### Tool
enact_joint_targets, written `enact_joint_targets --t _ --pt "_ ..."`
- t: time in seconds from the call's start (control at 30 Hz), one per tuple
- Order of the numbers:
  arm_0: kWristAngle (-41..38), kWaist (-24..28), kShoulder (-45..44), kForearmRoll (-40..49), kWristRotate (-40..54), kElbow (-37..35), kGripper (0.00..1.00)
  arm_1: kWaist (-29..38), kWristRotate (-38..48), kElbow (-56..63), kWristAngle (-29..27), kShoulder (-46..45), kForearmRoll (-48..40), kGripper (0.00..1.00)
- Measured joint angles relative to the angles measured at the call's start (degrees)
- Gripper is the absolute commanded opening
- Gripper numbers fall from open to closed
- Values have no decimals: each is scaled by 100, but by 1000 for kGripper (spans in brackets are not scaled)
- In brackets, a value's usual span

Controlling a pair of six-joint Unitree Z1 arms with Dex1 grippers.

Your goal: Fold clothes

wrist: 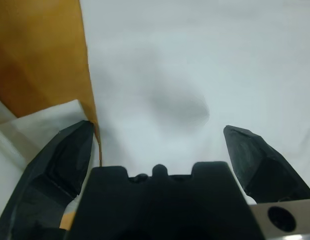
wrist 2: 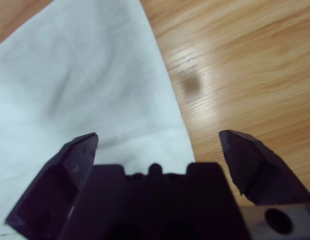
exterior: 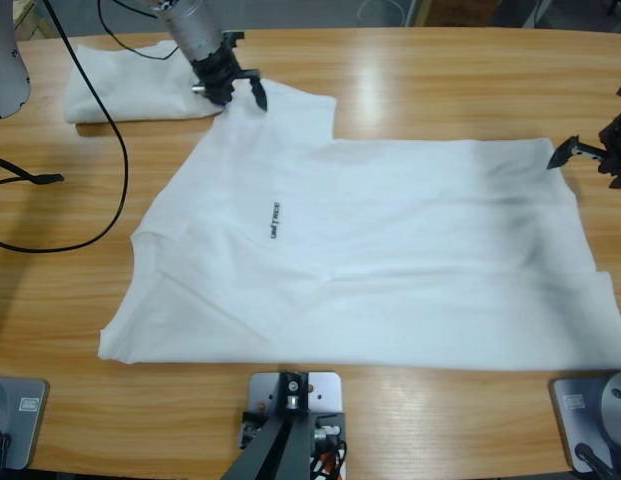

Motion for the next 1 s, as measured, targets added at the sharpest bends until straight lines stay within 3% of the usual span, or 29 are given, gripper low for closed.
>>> enact_joint_targets --t 0.17,0.77,1.0 --pt "0 0 -1 365 0 -25 1000 0 0 10 0 11 0 1000" --pt "8 -1 -103 422 623 26 1000 0 -62 57 0 11 -62 1000" --pt "739 -79 -495 450 635 107 1000 0 -98 57 -2 -117 -43 1000"
